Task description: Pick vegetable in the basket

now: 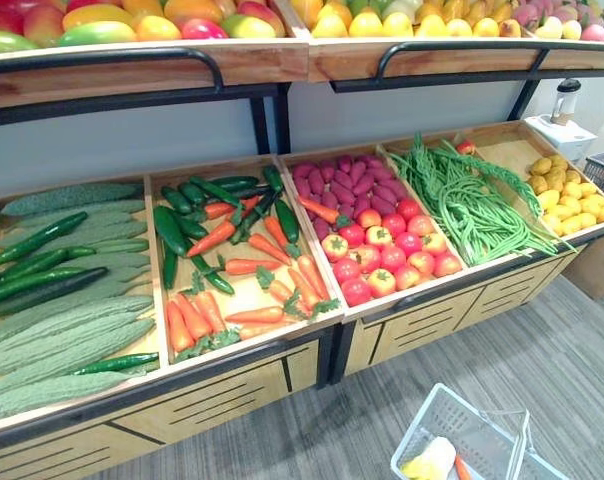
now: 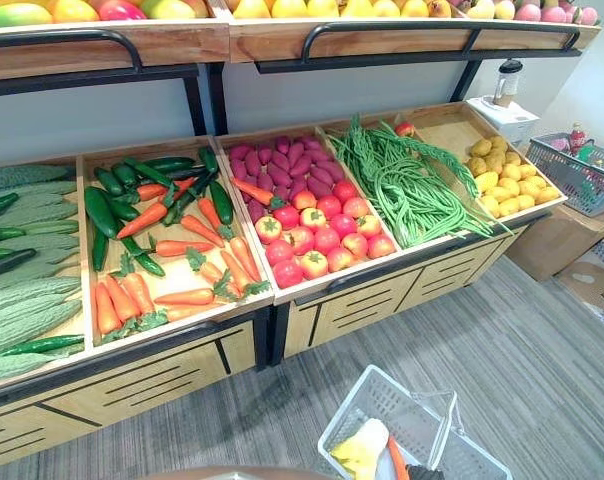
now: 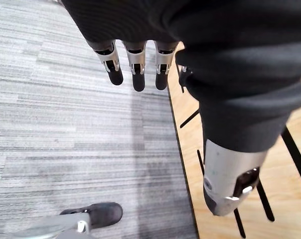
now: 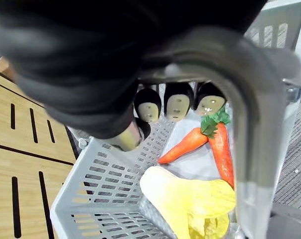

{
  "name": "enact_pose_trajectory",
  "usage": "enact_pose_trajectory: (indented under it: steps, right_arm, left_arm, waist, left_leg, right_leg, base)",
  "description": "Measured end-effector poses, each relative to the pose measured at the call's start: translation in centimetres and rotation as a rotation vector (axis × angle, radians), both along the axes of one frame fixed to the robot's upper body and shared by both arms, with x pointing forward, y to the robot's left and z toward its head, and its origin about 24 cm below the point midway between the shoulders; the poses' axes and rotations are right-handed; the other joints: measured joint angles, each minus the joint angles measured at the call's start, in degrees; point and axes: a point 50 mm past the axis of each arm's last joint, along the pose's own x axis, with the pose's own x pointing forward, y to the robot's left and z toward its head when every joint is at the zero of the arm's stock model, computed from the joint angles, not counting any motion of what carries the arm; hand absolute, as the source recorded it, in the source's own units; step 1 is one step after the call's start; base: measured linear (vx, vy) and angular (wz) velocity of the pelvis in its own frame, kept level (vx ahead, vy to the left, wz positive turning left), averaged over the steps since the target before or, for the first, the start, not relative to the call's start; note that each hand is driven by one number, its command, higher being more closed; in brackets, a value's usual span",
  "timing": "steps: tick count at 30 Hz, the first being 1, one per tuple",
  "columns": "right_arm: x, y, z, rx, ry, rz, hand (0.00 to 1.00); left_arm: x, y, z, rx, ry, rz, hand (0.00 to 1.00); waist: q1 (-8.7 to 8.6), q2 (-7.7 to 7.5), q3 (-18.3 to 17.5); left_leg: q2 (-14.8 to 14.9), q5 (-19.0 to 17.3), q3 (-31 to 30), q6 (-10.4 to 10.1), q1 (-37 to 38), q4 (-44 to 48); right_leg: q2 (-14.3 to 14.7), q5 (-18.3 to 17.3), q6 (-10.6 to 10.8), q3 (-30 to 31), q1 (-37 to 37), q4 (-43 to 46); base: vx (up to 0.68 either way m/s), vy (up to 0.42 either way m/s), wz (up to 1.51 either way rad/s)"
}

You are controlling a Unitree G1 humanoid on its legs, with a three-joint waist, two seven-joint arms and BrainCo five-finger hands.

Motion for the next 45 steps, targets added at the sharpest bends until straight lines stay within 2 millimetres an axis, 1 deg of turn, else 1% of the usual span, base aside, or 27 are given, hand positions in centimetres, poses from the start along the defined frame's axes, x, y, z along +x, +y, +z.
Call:
enact_pose_trajectory:
  steps: [3,5,9,12,15,16,18,20,22,23,24,25,26,27,28,29,30,32,33,34,36,37,40,42,43,44,45]
  right_arm:
    - [0.9,0.2,0.1,0.001,-0.008,0.037,1.0]
    - [1.5,0.2,0.2,0.0,-0.015,0.075,1.0]
    - [1.8,0.2,0.2,-0.004,-0.017,0.104,1.0]
    - [2.0,0.0,0.3,-0.005,-0.02,0.111,1.0]
    - [2.1,-0.1,0.4,-0.008,-0.024,0.112,1.0]
    - [2.1,-0.1,0.4,-0.008,-0.026,0.11,1.0]
    - [2.2,-0.7,0.6,-0.024,-0.034,0.101,1.0]
    - [2.0,-0.8,0.6,-0.026,-0.041,0.091,1.0]
    - [2.5,-0.4,0.6,-0.017,-0.059,0.095,1.0]
    - [3.0,-0.3,0.8,-0.019,-0.075,0.105,1.0]
    - [3.3,-0.2,0.9,-0.02,-0.088,0.114,1.0]
    - [3.9,0.1,1.0,-0.015,-0.115,0.121,1.0]
    - [4.9,0.5,1.2,-0.006,-0.155,0.123,1.0]
    - [5.0,0.6,1.3,-0.006,-0.162,0.118,1.0]
    - [5.0,0.6,1.3,0.0,-0.163,0.107,1.0]
    - [4.8,0.8,1.1,0.009,-0.153,0.106,1.0]
    - [4.6,1.1,0.9,0.02,-0.146,0.107,1.0]
    - [4.6,1.9,0.7,0.042,-0.139,0.118,1.0]
    - [5.1,1.9,0.8,0.046,-0.147,0.123,1.0]
    - [5.2,1.7,0.9,0.045,-0.15,0.128,1.0]
    - [5.0,1.1,0.9,0.032,-0.142,0.126,1.0]
    - [5.0,1.2,0.9,0.037,-0.136,0.125,1.0]
    - [4.2,1.6,0.5,0.055,-0.099,0.12,1.0]
    - [4.0,1.8,0.4,0.055,-0.09,0.135,1.0]
    - [4.2,2.1,0.5,0.055,-0.093,0.162,1.0]
    - [4.3,2.2,0.5,0.05,-0.096,0.183,1.0]
    - [4.3,2.2,0.5,0.048,-0.095,0.196,1.0]
  left_arm:
    - [0.4,-0.1,-0.1,-0.038,0.005,-0.073,0.0]
    - [0.8,-0.7,-0.3,-0.068,0.006,-0.131,0.0]
    - [1.6,-1.4,-0.4,-0.094,-0.006,-0.21,0.0]
    - [2.2,-1.4,-0.4,-0.093,-0.013,-0.253,0.0]
    - [2.2,-1.6,-0.4,-0.104,-0.008,-0.284,0.0]
    - [2.2,-1.7,-0.4,-0.11,-0.002,-0.298,0.0]
    - [2.9,-1.7,-0.4,-0.109,-0.006,-0.351,0.0]
    - [3.4,-1.8,-0.4,-0.108,-0.007,-0.394,0.0]
    - [3.5,-1.6,-0.4,-0.103,0.0,-0.412,0.0]
    - [3.9,-1.6,-0.3,-0.1,-0.008,-0.418,0.0]
    - [4.3,-1.6,-0.3,-0.098,-0.016,-0.42,0.0]
    - [4.4,-1.5,-0.2,-0.096,-0.022,-0.422,0.0]
    - [5.2,-1.5,0.0,-0.086,-0.047,-0.429,0.0]
    - [5.5,-1.3,0.1,-0.078,-0.056,-0.433,0.0]
    - [5.5,-1.2,0.1,-0.074,-0.055,-0.435,0.0]
    - [5.0,-1.3,0.0,-0.079,-0.041,-0.433,0.0]
    - [4.6,-1.3,-0.1,-0.083,-0.034,-0.431,0.0]
    - [4.3,-1.3,-0.1,-0.085,-0.028,-0.419,0.0]
    - [4.7,-1.3,-0.1,-0.085,-0.039,-0.413,0.0]
    - [4.9,-1.3,0.0,-0.087,-0.046,-0.406,0.0]
    - [5.4,-2.3,-0.2,-0.111,-0.071,-0.392,0.0]
    - [5.9,-2.7,-0.2,-0.122,-0.082,-0.388,0.0]
    - [6.5,-2.7,-0.1,-0.129,-0.107,-0.368,0.0]
    - [6.6,-2.6,0.0,-0.128,-0.111,-0.366,0.0]
    - [6.9,-2.3,0.1,-0.12,-0.118,-0.354,0.0]
    - [7.3,-2.1,0.2,-0.114,-0.13,-0.342,0.0]
    - [7.4,-2.0,0.2,-0.111,-0.133,-0.333,0.0]
  waist:
    - [-0.25,0.23,0.08]
    - [-0.87,0.55,0.23]
    - [-1.1,0.82,0.4]
    - [-1.15,1.12,0.54]
    - [-0.89,1.33,0.96]
    - [-1.1,0.8,1.74]
    - [-1.33,0.77,3.58]
    - [-1.44,0.95,3.85]
    - [-1.37,1.16,4.35]
    - [-1.37,1.78,4.73]
    - [-1.44,2.23,5.18]
    - [-1.28,4.15,6.04]
    - [-1.87,3.36,7.76]
    - [-2.3,3.25,8.38]
    - [-2.52,2.63,8.66]
    - [-2.36,2.56,8.66]
    - [-2.21,2.54,8.65]
    - [-1.67,2.12,8.38]
    - [-1.17,1.7,8.4]
    - [-1.19,2.09,8.62]
    - [-1.19,4.11,8.61]
    - [-1.29,4.4,8.8]
    - [-1.73,4.18,8.79]
    - [-2.54,3.87,8.84]
    - [-2.76,3.16,9.22]
    - [-2.75,2.84,9.44]
    - [-2.72,2.88,9.42]
  left_leg:
    - [0.02,-0.03,0.66,0.0,0.4,0.06]
    - [-0.02,-0.28,0.9,-0.08,0.63,0.06]
    - [0.0,-0.65,1.08,-0.46,0.78,0.05]
    - [0.0,-0.77,1.3,-0.55,0.95,0.06]
    - [0.02,-1.23,2.45,-0.49,2.05,0.35]
    - [0.23,-2.55,2.56,-0.37,2.04,2.32]
    - [0.96,-6.23,2.49,-0.19,1.73,8.31]
    - [1.43,-8.37,3.41,0.17,0.82,11.6]
    - [2.77,-9.79,5.85,0.29,-0.49,13.03]
    - [3.82,-10.17,7.68,0.77,-1.14,13.0]
    - [4.21,-10.1,9.14,1.24,-1.12,12.84]
    - [6.2,-8.38,12.53,3.26,-1.12,11.33]
    - [6.44,-7.65,15.04,3.99,-0.82,10.66]
    - [6.36,-7.37,15.89,4.19,-0.62,10.12]
    - [6.41,-6.83,18.25,4.23,0.49,9.33]
    - [6.61,-6.29,21.43,4.14,1.94,8.38]
    - [6.6,-5.92,23.99,3.97,2.94,7.88]
    - [6.7,-5.58,29.14,3.56,3.44,8.17]
    - [6.86,-5.04,32.54,3.14,3.67,8.42]
    - [7.08,-4.65,33.83,2.84,3.9,8.35]
    - [8.0,-3.49,37.46,1.56,4.09,7.93]
    - [8.43,-2.62,39.62,1.25,4.64,7.93]
    - [8.81,-1.3,41.8,0.08,6.56,8.06]
    - [10.33,-1.15,42.16,-0.26,6.77,9.83]
    - [12.12,-1.34,42.19,-0.23,6.07,13.57]
    - [14.91,-2.11,42.07,0.17,5.35,18.87]
    - [16.64,-2.58,42.01,0.29,5.14,21.68]
  right_leg:
    - [0.08,0.0,0.0,0.85,-0.12,0.1]
    - [0.06,0.0,0.0,1.14,-0.11,0.09]
    - [0.11,-0.05,0.02,1.33,-0.12,0.05]
    - [0.11,-0.06,0.01,1.54,-0.11,0.07]
    - [0.11,-0.15,0.06,2.74,0.08,0.4]
    - [-0.4,-1.27,0.3,3.1,-0.19,2.48]
    - [-2.1,-4.17,0.05,3.83,-0.97,8.61]
    - [-2.91,-4.21,0.01,4.81,-2.68,11.84]
    - [-2.23,-1.19,-0.6,7.83,-5.79,13.29]
    - [-0.61,3.36,-1.92,9.97,-7.95,12.6]
    - [0.67,8.14,-1.59,10.82,-9.19,10.79]
    - [2.62,13.81,-1.71,10.45,-9.03,6.65]
    - [1.32,6.57,-5.1,4.95,-11.06,16.45]
    - [-0.03,2.47,-5.91,1.6,-11.67,22.31]
    - [-1.96,-3.34,-7.13,-4.12,-11.02,30.48]
    - [-3.3,-5.84,-7.56,-8.64,-8.57,35.0]
    - [-4.13,-6.16,-7.77,-10.7,-6.52,36.49]
    - [-5.99,-7.07,-7.25,-12.96,-4.18,36.0]
    - [-5.35,-8.01,-5.96,-14.0,-4.07,32.25]
    - [-4.26,-8.15,-6.05,-14.9,-4.02,30.17]
    - [-0.13,-8.14,-6.0,-14.75,-3.54,22.38]
    - [1.45,-8.13,-5.99,-14.39,-2.96,18.57]
    - [4.57,-8.08,-5.9,-12.55,-0.31,11.34]
    - [5.99,-8.01,-5.4,-11.3,0.5,8.41]
    - [6.43,-8.11,-5.25,-10.65,0.3,7.65]
    - [7.23,-8.11,-5.28,-9.64,0.13,7.18]
    - [7.85,-8.11,-5.31,-9.1,0.24,6.87]
  base:
    - [0.02,-0.027,-0.12]
    - [0.0,-0.023,-0.08]
    - [0.0,-0.015,-0.02]
    - [-0.01,-0.027,-0.04]
    - [0.0,-0.016,-0.17]
    - [0.0,0.003,-0.13]
    - [-0.01,0.031,-0.09]
    - [-0.03,0.067,-0.29]
    - [-0.09,0.088,-0.67]
    - [-0.12,0.123,-0.89]
    - [-0.14,0.148,-1.2]
    - [-0.13,0.113,-1.11]
    - [-0.14,0.096,-0.93]
    - [-0.12,0.094,-0.79]
    - [-0.05,0.075,-0.96]
    - [-0.01,0.053,-1.24]
    - [0.01,0.01,-1.2]
    - [0.02,-0.092,-1.5]
    - [0.0,-0.176,-1.62]
    - [-0.03,-0.24,-1.38]
    - [-0.05,-0.302,-1.27]
    - [-0.04,-0.292,-1.11]
    - [-0.06,-0.292,-0.69]
    - [-0.08,-0.193,-0.41]
    - [-0.12,-0.153,-0.41]
    - [-0.13,-0.136,-0.45]
    - [-0.15,-0.111,-0.58]
